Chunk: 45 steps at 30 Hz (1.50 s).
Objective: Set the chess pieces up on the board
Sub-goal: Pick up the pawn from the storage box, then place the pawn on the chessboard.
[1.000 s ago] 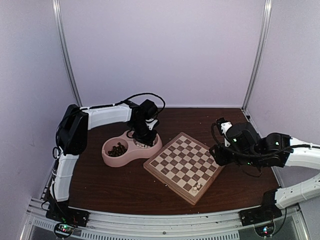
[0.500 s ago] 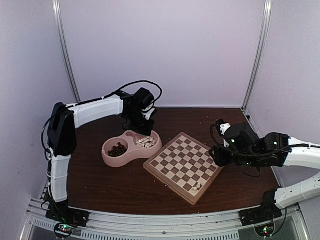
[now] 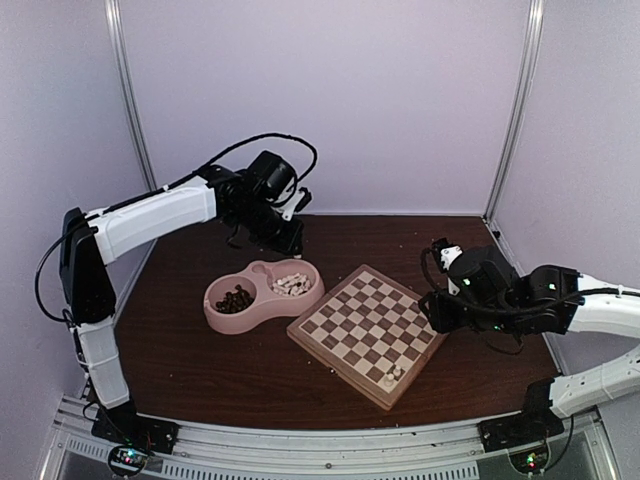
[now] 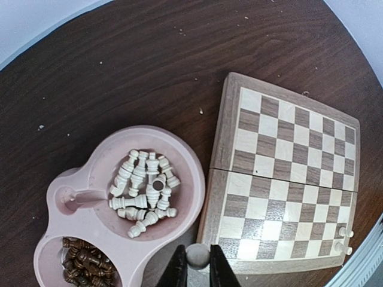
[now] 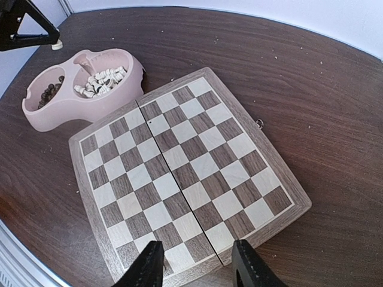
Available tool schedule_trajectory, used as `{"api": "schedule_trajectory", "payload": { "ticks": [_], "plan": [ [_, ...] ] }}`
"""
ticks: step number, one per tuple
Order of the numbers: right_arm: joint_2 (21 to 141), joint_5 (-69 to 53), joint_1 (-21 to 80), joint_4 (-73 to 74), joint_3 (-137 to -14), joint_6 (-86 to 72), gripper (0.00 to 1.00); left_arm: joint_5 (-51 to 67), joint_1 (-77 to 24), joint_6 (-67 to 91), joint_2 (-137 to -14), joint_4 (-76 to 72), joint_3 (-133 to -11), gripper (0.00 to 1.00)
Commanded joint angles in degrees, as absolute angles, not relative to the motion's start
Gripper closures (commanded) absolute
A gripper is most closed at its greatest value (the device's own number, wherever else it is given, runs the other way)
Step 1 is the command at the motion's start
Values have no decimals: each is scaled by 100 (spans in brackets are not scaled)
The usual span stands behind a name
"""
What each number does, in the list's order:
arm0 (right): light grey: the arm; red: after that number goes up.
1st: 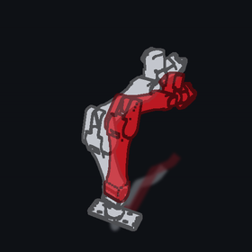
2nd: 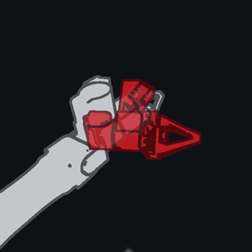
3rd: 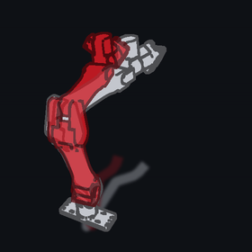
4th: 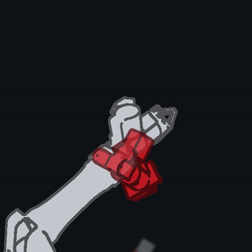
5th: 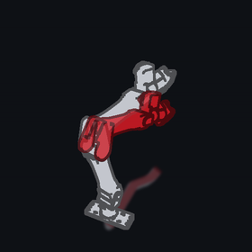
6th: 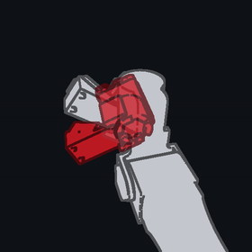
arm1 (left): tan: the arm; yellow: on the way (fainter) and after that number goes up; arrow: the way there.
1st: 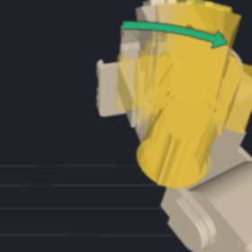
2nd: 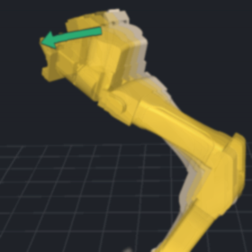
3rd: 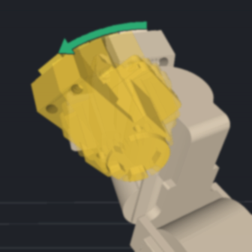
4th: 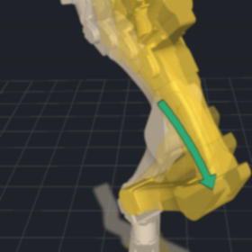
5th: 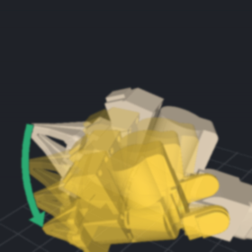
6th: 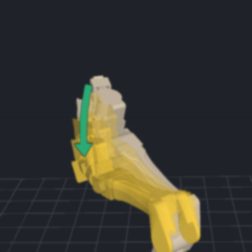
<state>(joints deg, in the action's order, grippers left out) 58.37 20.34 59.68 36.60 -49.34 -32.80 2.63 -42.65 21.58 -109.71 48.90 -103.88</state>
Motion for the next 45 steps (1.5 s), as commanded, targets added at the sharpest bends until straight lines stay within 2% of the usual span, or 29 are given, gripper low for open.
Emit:
{"api": "schedule_trajectory", "payload": {
  "ticks": [1, 14, 26, 45],
  "plan": [
    [5677, 2192, 5933, 3589, -4879, -3261, 59, 449, -4567, 2258, -10730, 4520, -10203, 86],
    [5661, 2212, 5924, 3420, -4872, -3234, 59, 712, -5270, 2463, -10563, 3407, -9254, 86],
    [5768, 2218, 5915, 3401, -4926, -3204, 59, 963, -5349, 2662, -10916, 2848, -8824, 86],
    [5724, 2121, 5915, 3331, -4758, -3327, 60, -157, -5432, 2855, -10898, 1801, -7344, 86]
  ]
}}
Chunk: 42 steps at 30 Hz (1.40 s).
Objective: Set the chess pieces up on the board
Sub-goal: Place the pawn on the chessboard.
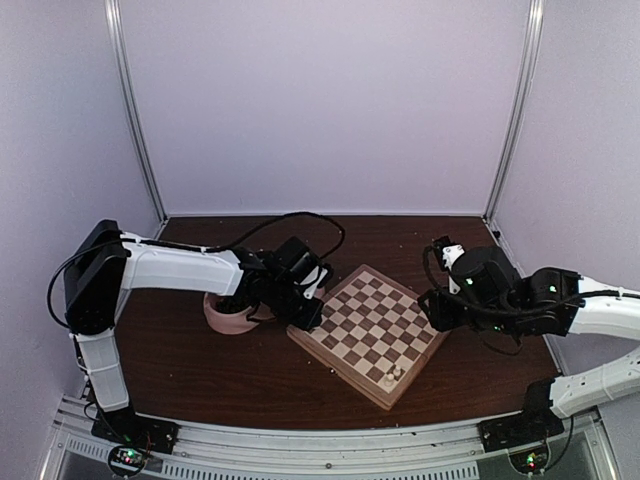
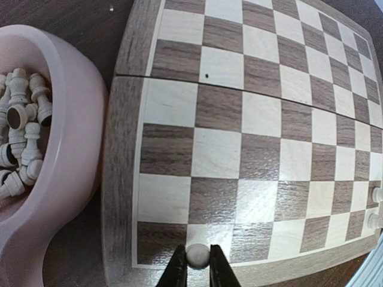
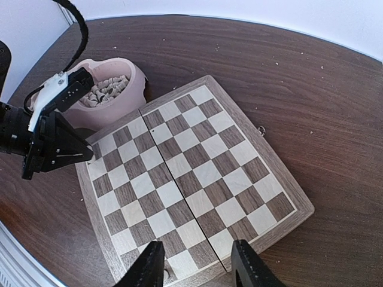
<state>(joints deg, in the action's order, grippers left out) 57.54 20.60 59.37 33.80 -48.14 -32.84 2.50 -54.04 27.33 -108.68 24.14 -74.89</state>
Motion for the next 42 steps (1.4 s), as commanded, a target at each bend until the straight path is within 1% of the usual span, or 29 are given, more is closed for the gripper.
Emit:
{"api": "schedule_trajectory", "payload": {
  "ticks": [1, 14, 17, 25, 30, 34, 36, 39, 40, 42],
  "plan": [
    [5712, 2119, 5915, 3331, -4748, -3342, 60, -205, -5425, 2871, -10903, 1754, -7294, 86],
    [5659, 2068, 5915, 3296, -4697, -3392, 59, -372, -5431, 3076, -11188, 1070, -7152, 84],
    [5667, 2060, 5911, 3305, -4711, -3392, 59, -406, -5425, 3106, -11258, 1124, -7223, 84],
    [5625, 2057, 5906, 3300, -4686, -3384, 60, -466, -5430, 3199, -11255, 1173, -7185, 76],
    [5633, 2039, 5911, 3281, -4684, -3377, 59, -396, -5427, 3225, -11172, 1245, -7207, 75],
    [5639, 2039, 5906, 3262, -4682, -3349, 59, -319, -5426, 3251, -11196, 1813, -7518, 75],
    [5659, 2039, 5907, 3256, -4693, -3341, 59, -230, -5430, 3248, -11223, 2242, -7751, 73],
    [5697, 2029, 5907, 3223, -4693, -3328, 59, -147, -5431, 3190, -11258, 2882, -8092, 67],
    [5714, 2022, 5907, 3207, -4693, -3326, 59, -123, -5427, 3151, -11250, 3039, -8175, 64],
    [5781, 1993, 5911, 3175, -4698, -3309, 59, -98, -5432, 3077, -11231, 3280, -8302, 53]
  ]
}}
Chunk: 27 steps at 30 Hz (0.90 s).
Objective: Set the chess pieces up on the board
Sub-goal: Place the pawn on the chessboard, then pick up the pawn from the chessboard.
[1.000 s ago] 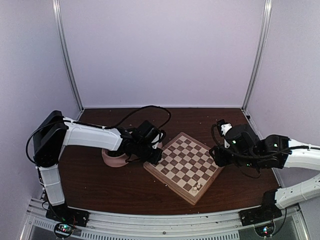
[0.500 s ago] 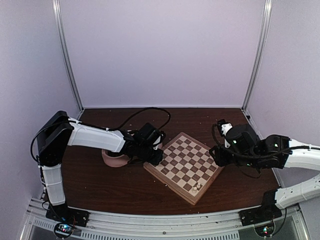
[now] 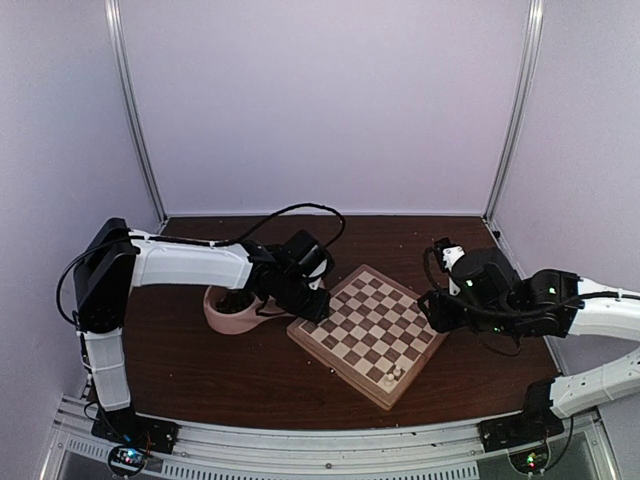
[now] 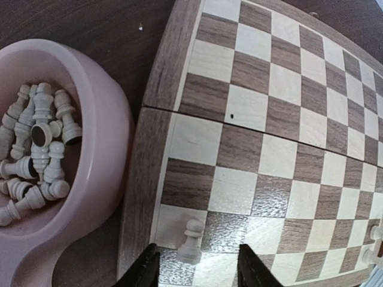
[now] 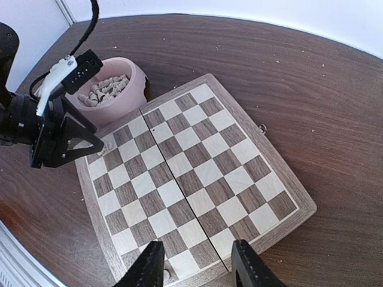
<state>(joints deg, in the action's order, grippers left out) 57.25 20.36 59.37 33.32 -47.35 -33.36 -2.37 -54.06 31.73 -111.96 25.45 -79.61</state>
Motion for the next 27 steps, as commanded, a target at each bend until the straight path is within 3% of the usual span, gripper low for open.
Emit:
{"api": "schedule_trajectory", "payload": {
  "ticks": [1, 3, 5, 16, 27],
  "plan": [
    [5816, 1973, 5907, 3159, -4708, -3305, 59, -100, -5425, 3041, -11222, 3339, -8333, 47],
    [5892, 1919, 5898, 3147, -4755, -3281, 59, -29, -5423, 2905, -11223, 3369, -8356, 40],
    [5967, 1887, 5898, 3161, -4821, -3255, 59, -1, -5405, 2762, -11255, 3383, -8373, 40],
    [6118, 1838, 5889, 3157, -4874, -3268, 59, 140, -5395, 2319, -11612, 3734, -8701, 54],
    [6288, 1765, 5879, 3198, -4987, -3234, 59, -394, -5392, 2016, -11921, 3691, -8805, 53]
  ]
}}
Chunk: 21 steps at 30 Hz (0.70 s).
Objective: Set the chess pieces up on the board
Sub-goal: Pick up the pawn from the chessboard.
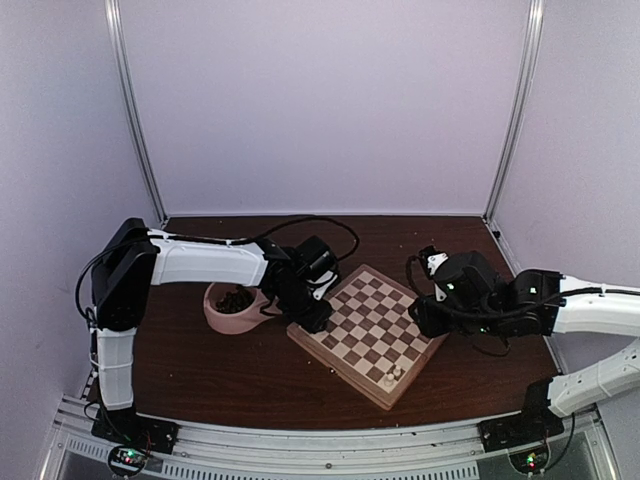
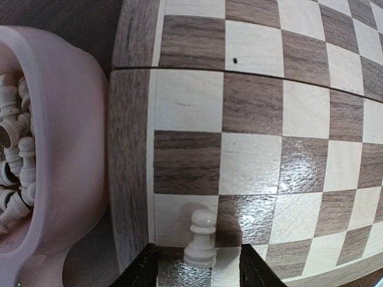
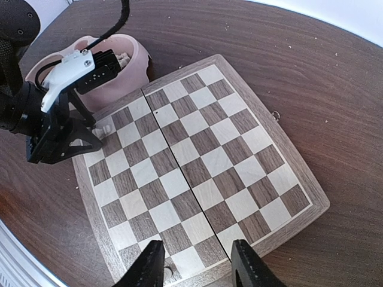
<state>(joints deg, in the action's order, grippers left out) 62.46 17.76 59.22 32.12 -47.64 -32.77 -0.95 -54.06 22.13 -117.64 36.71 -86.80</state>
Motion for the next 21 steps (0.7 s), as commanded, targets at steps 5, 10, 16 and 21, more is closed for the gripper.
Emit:
{"api": "schedule_trajectory", "payload": {
  "ticks": [5, 10, 16, 21],
  "plan": [
    [6351, 1750, 5882, 3169, -5000, -3242, 59, -375, -5396, 1943, -11936, 3696, -8823, 69],
    [6439, 1699, 5880, 3157, -5034, -3235, 59, 87, -5404, 1721, -11879, 3589, -8777, 87],
    [6755, 1404, 5863, 3129, -5180, -3188, 59, 346, -5401, 1694, -11347, 2922, -8197, 91],
    [7110, 291, 5815, 2935, -5570, -3252, 59, 767, -5413, 1659, -10645, 2027, -7430, 89]
  ]
}}
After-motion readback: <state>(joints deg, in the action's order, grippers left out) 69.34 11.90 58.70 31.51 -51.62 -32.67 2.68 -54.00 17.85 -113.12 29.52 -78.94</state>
